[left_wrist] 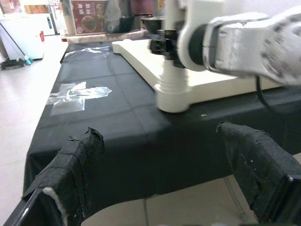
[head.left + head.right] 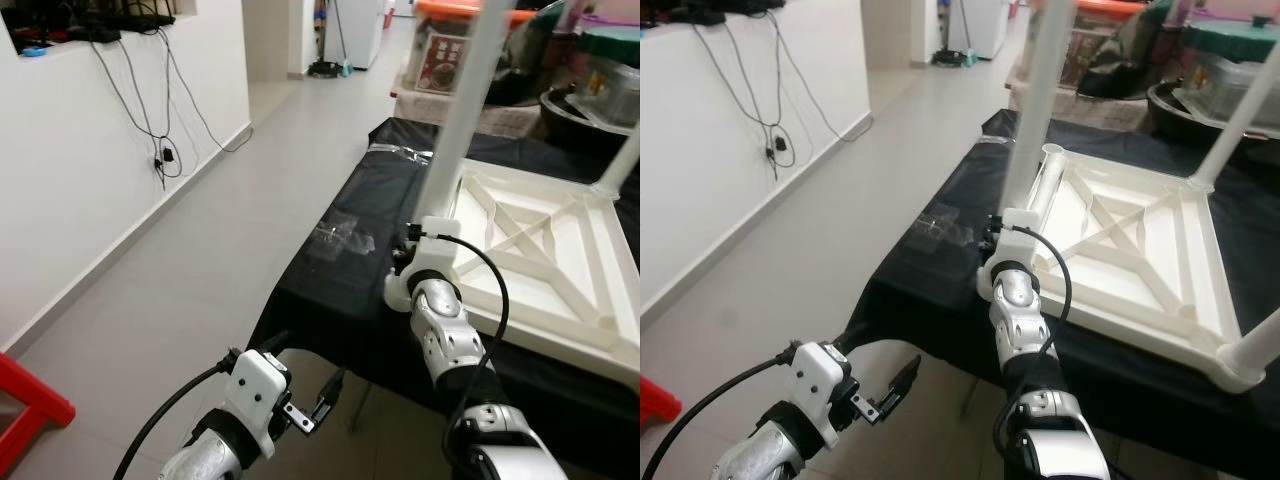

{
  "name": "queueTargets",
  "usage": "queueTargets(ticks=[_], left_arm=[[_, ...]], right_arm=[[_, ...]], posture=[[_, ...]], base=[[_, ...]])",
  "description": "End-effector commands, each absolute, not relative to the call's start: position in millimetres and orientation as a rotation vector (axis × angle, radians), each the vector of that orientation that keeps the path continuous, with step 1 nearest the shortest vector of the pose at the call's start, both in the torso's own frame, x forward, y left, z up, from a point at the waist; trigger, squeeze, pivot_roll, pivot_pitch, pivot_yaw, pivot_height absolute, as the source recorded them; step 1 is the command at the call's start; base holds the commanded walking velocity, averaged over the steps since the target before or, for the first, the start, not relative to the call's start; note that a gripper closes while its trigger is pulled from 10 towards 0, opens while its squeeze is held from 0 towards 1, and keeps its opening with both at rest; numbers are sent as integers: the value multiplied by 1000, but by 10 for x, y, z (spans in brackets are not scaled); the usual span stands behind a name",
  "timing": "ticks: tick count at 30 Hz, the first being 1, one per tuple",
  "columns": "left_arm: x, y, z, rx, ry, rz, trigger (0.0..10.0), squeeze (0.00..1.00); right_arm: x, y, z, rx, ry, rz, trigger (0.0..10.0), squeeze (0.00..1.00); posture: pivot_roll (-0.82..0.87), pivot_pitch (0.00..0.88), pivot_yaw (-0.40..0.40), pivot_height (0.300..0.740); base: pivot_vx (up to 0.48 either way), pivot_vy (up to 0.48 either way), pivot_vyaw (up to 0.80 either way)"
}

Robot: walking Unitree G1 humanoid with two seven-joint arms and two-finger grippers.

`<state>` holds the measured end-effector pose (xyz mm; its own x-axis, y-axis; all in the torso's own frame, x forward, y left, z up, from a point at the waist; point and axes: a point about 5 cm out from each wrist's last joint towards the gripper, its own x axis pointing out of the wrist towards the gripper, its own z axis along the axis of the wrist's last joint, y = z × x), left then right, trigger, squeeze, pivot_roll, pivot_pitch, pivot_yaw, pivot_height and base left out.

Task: Building children table

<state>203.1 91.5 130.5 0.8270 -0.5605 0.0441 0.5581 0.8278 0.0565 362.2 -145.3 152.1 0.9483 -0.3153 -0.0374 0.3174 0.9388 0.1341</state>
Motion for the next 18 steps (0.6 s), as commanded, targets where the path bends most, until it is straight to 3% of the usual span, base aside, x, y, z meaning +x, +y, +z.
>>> queueTargets(ticks=[1, 2, 3, 4, 5, 6, 7, 11, 12, 16, 17, 18], left_arm=[[2034, 914, 1279, 49, -49, -598, 10000, 0], [2037, 913, 1280, 50, -50, -596, 10000, 0], [2040, 911, 1280, 50, -50, -595, 10000, 0], [2040, 911, 1280, 50, -50, -595, 10000, 0], [2040, 909, 1281, 50, -50, -594, 10000, 0], [2040, 909, 1281, 50, -50, -594, 10000, 0], [2040, 907, 1281, 49, -51, -593, 10000, 0], [2040, 907, 1281, 47, -51, -592, 10000, 0], [2041, 908, 1282, 46, -51, -591, 10000, 0], [2042, 905, 1281, 45, -50, -592, 10000, 0], [2043, 903, 1280, 44, -50, -593, 10000, 0], [2043, 903, 1280, 44, -50, -593, 10000, 0]], right_arm=[[3587, -1489, 1428, 169, 71, -373, 0, 0], [3551, -1382, 1411, 211, 73, -391, 0, 0], [3554, -1266, 1407, 222, 71, -372, 4118, 0], [3554, -1266, 1407, 222, 71, -372, 4118, 0], [3562, -1185, 1398, 235, 65, -341, 10000, 0], [3562, -1185, 1398, 235, 65, -341, 10000, 0], [3569, -1143, 1397, 228, 59, -315, 10000, 1000], [3579, -1114, 1409, 230, 30, -258, 10000, 1000], [3567, -1110, 1421, 228, 27, -254, 10000, 0], [3612, -1158, 1510, 207, -51, -137, 10000, 0], [3645, -1148, 1558, 200, -78, 20, 10000, 0], [3645, -1148, 1558, 200, -78, 20, 10000, 0]], posture=[[98, 70, -59, 740], [98, 71, -60, 740], [99, 71, -61, 740], [99, 71, -61, 740], [100, 74, -60, 740], [100, 74, -60, 740], [100, 73, -63, 740], [95, 77, -64, 740], [94, 78, -64, 740], [92, 79, -63, 740], [93, 79, -62, 740], [93, 79, -62, 740]], base=[[0, 0, 0], [0, 0, 0], [0, 0, 0], [0, 0, 0], [0, 0, 0], [0, 0, 0], [0, 0, 0], [0, 0, 0], [0, 0, 0], [0, 0, 0], [0, 0, 0], [0, 0, 0]])
